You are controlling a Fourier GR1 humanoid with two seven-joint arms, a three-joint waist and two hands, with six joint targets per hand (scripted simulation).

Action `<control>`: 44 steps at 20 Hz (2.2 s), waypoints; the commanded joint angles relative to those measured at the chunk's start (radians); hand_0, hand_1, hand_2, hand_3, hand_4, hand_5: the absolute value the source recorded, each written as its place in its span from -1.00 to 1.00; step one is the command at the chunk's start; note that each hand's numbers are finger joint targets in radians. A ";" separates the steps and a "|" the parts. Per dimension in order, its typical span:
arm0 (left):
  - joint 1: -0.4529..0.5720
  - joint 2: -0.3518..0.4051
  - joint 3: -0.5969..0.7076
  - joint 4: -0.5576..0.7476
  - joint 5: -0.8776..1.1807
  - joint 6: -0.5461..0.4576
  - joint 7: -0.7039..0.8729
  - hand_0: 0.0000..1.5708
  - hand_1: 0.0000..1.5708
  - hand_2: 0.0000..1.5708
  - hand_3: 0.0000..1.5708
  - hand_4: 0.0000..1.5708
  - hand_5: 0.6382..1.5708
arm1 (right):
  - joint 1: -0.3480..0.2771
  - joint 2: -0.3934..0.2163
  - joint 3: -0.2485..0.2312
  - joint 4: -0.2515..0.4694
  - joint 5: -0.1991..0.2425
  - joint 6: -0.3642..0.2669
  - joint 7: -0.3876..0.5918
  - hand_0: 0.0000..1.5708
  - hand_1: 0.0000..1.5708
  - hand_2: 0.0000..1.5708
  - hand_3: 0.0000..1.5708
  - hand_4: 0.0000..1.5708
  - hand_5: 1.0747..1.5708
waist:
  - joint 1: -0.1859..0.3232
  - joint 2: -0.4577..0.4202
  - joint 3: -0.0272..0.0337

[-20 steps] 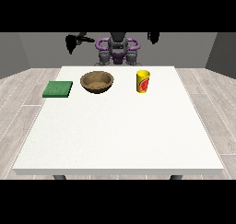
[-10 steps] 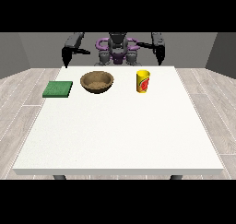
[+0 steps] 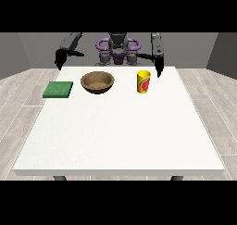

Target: Pick the cup and pour the ball into the bowl, then pick the bowl and place it on the pad

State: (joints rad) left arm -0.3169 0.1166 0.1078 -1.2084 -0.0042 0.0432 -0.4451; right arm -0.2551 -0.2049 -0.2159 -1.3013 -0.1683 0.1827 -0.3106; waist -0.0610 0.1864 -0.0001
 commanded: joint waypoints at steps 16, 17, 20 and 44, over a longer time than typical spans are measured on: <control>-0.165 0.054 0.059 0.396 -0.165 0.290 -0.290 0.64 0.64 1.00 1.00 0.00 0.90 | -0.077 -0.096 -0.059 0.135 -0.035 0.108 -0.116 -1.00 -1.00 -1.00 -1.00 -1.00 0.96 | -0.087 0.111 0.0013; -0.128 0.035 0.041 0.420 -0.198 0.330 -0.331 0.65 0.65 1.00 1.00 0.02 0.88 | -0.085 -0.078 -0.044 0.119 -0.035 0.095 -0.088 -1.00 -1.00 -1.00 -1.00 -1.00 0.97 | -0.076 0.104 0.0001; -0.203 0.034 0.070 0.483 -0.201 0.392 -0.323 0.67 0.67 1.00 1.00 0.06 0.87 | -0.110 -0.115 -0.070 0.120 -0.071 0.139 -0.094 -1.00 -1.00 -1.00 -1.00 -1.00 0.94 | -0.122 0.147 -0.0004; -0.332 -0.063 -0.354 0.321 -0.815 0.490 0.426 0.74 0.74 1.00 1.00 0.42 0.99 | -0.017 -0.334 -0.220 0.606 -0.067 0.259 -0.182 -1.00 -1.00 -0.95 -1.00 -1.00 0.95 | 0.112 -0.214 0.0011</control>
State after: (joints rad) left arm -0.5999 0.0542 -0.2272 -0.8520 -0.7444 0.5566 -0.1176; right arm -0.2724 -0.4935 -0.4189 -0.7414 -0.2250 0.3900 -0.4708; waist 0.0462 -0.0348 0.0019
